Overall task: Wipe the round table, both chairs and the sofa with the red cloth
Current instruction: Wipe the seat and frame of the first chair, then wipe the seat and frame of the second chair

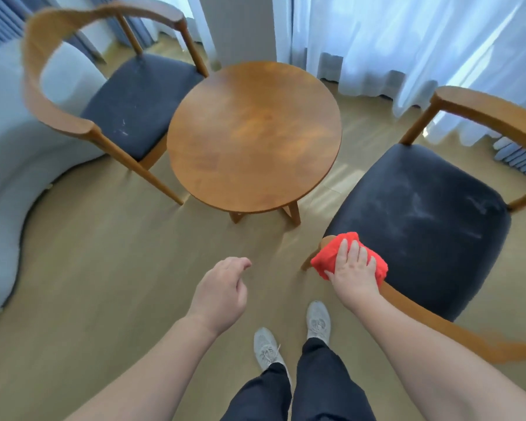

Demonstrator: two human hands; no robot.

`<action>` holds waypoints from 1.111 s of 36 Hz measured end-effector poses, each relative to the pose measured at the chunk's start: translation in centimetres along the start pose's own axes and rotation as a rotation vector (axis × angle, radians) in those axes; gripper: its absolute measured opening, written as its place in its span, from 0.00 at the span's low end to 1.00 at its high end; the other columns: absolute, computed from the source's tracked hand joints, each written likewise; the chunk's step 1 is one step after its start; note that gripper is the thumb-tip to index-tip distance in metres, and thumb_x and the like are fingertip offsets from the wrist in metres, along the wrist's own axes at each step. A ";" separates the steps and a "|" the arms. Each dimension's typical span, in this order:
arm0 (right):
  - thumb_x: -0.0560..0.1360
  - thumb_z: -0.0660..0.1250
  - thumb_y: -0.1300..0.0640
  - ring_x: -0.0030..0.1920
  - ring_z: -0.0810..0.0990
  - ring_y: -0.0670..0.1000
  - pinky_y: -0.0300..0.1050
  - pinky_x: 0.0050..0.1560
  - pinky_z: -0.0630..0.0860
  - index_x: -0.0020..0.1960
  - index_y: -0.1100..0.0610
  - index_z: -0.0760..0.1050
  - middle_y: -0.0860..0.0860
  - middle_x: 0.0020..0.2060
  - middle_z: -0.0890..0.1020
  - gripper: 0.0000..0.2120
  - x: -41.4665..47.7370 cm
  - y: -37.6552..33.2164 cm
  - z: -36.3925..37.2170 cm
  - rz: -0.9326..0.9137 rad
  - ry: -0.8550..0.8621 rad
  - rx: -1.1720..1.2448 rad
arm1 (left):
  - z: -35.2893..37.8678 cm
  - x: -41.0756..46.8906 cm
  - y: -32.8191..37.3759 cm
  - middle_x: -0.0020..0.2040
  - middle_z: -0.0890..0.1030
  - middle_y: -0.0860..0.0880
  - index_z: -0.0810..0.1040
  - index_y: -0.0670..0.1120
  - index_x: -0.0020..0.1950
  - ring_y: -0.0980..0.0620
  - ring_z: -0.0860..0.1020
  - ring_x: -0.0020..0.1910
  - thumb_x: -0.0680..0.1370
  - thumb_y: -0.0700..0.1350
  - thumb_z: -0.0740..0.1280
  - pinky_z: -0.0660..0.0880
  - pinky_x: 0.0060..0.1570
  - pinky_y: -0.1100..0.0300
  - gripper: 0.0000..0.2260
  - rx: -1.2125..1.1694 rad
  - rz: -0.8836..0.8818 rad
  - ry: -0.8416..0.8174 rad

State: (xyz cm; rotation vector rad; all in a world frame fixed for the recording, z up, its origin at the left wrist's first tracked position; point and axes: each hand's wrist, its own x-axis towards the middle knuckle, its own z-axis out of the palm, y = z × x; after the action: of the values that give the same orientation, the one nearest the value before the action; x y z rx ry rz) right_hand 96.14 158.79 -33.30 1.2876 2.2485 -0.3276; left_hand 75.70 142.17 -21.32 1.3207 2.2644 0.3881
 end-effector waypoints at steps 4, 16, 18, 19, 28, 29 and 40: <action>0.82 0.51 0.41 0.75 0.52 0.63 0.58 0.71 0.58 0.77 0.63 0.36 0.63 0.76 0.48 0.38 1.1 -0.7 -1.4 -0.072 -0.024 -0.030 | -1.2 0.0 0.9 0.54 0.79 0.50 0.77 0.44 0.59 0.50 0.76 0.55 0.72 0.41 0.56 0.73 0.53 0.56 0.19 -0.025 -0.071 0.051; 0.77 0.60 0.58 0.60 0.74 0.55 0.48 0.54 0.73 0.70 0.54 0.61 0.53 0.61 0.74 0.22 2.5 -3.4 -14.0 -0.388 -0.161 0.031 | -8.3 -0.7 1.7 0.59 0.75 0.56 0.73 0.49 0.64 0.59 0.71 0.60 0.77 0.41 0.59 0.66 0.58 0.67 0.16 -0.071 -0.217 0.215; 0.77 0.60 0.59 0.63 0.73 0.55 0.47 0.58 0.73 0.75 0.54 0.57 0.53 0.65 0.72 0.28 1.9 -5.3 -17.7 -0.443 -0.151 0.104 | -9.7 -0.5 1.5 0.58 0.74 0.58 0.72 0.51 0.64 0.60 0.70 0.60 0.78 0.43 0.59 0.67 0.58 0.66 0.15 -0.096 -0.227 0.244; 0.77 0.59 0.60 0.65 0.72 0.55 0.46 0.61 0.71 0.77 0.55 0.55 0.53 0.67 0.70 0.30 1.5 -6.4 -19.6 -0.476 -0.135 0.123 | -10.5 -0.3 1.4 0.57 0.73 0.59 0.71 0.52 0.64 0.60 0.70 0.59 0.78 0.44 0.60 0.67 0.58 0.65 0.15 -0.115 -0.229 0.258; 0.72 0.67 0.58 0.65 0.71 0.55 0.45 0.64 0.67 0.72 0.54 0.65 0.53 0.64 0.72 0.29 -2.5 -17.3 -29.2 -0.793 0.014 0.188 | -16.6 0.7 -2.4 0.60 0.70 0.59 0.67 0.53 0.69 0.62 0.69 0.58 0.76 0.50 0.67 0.65 0.59 0.68 0.22 -0.260 -0.193 0.354; 0.71 0.67 0.57 0.64 0.72 0.55 0.45 0.63 0.68 0.71 0.53 0.66 0.52 0.63 0.72 0.29 -2.8 -18.7 -29.6 -0.819 0.032 0.199 | -17.3 0.8 -3.2 0.61 0.71 0.59 0.67 0.53 0.69 0.62 0.69 0.58 0.75 0.51 0.68 0.66 0.60 0.67 0.23 -0.268 -0.186 0.360; 0.71 0.72 0.56 0.57 0.76 0.50 0.48 0.58 0.77 0.65 0.48 0.71 0.46 0.57 0.77 0.24 -5.9 -35.2 -33.2 -0.910 0.043 0.416 | -26.5 1.2 -16.8 0.57 0.74 0.59 0.70 0.60 0.62 0.59 0.75 0.55 0.70 0.50 0.67 0.75 0.56 0.58 0.20 -0.426 -0.045 0.327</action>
State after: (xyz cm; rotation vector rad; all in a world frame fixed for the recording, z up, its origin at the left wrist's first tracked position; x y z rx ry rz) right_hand 57.85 151.23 -4.04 0.3312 2.7699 -1.1358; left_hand 48.55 134.95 -7.31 1.0403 2.2830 1.0700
